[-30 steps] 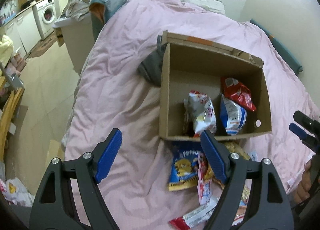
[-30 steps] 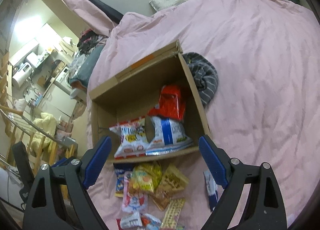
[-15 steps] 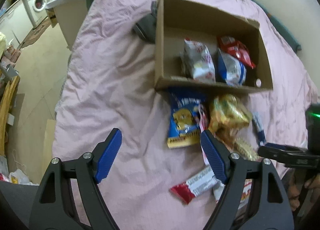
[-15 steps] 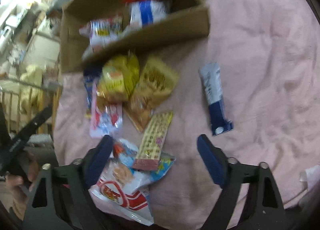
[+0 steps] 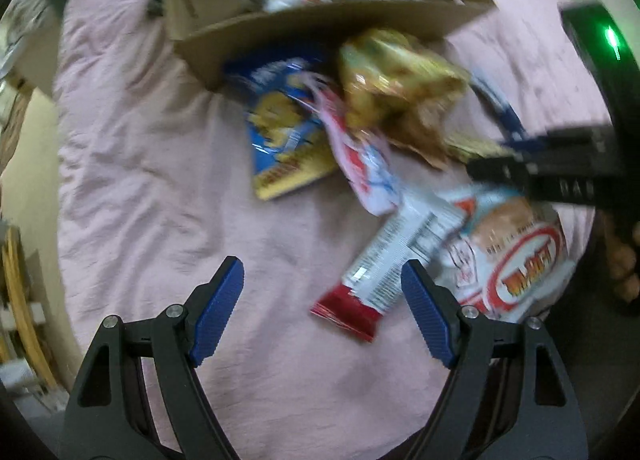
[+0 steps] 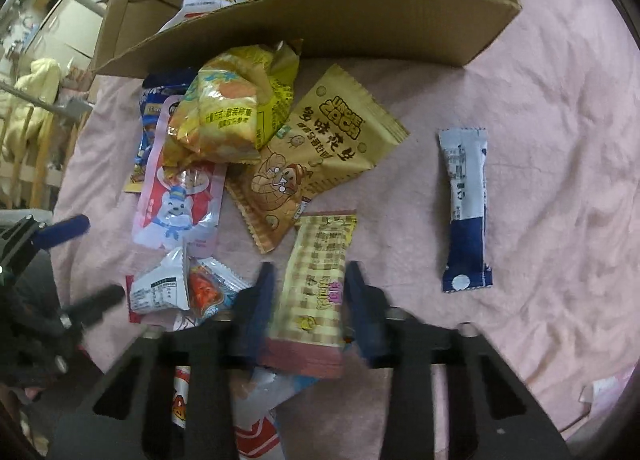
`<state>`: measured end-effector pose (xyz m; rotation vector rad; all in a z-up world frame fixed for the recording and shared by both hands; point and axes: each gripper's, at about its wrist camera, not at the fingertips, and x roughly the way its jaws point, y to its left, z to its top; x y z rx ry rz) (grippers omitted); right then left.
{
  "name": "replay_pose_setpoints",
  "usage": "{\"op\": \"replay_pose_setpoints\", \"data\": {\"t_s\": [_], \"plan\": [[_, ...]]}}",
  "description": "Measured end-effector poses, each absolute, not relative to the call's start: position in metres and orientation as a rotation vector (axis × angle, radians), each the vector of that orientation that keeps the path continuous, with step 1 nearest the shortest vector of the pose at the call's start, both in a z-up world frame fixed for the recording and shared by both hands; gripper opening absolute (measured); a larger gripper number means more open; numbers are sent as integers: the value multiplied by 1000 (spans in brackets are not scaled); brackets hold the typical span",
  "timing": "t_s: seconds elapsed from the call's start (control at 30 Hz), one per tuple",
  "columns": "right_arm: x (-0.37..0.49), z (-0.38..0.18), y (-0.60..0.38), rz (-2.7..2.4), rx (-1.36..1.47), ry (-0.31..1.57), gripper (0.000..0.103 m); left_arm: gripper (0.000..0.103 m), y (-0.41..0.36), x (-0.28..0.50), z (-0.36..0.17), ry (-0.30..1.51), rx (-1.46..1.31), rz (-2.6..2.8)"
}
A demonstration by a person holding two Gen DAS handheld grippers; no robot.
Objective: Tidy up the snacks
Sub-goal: 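Grasp the yellow checkered wafer packet with the right gripper while the left grasps the white-red bar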
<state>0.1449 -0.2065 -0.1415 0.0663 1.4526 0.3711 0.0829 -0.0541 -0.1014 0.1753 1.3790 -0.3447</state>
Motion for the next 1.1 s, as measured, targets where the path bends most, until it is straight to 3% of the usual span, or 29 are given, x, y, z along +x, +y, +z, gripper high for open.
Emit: {"op": "replay_pose_setpoints", "data": {"t_s": [0.37, 0.6, 0.9, 1.1], "plan": [[137, -123, -224, 389, 144, 1389, 29, 44, -96, 86, -127, 1446, 261, -447], [137, -117, -239, 379, 192, 1367, 29, 31, -103, 93, -128, 1439, 280, -446], [131, -103, -240, 443, 228, 1338, 29, 27, -66, 75, -103, 1425, 117, -392], [124, -91, -230, 493, 213, 1299, 29, 27, -31, 54, -72, 1312, 2, -260]]}}
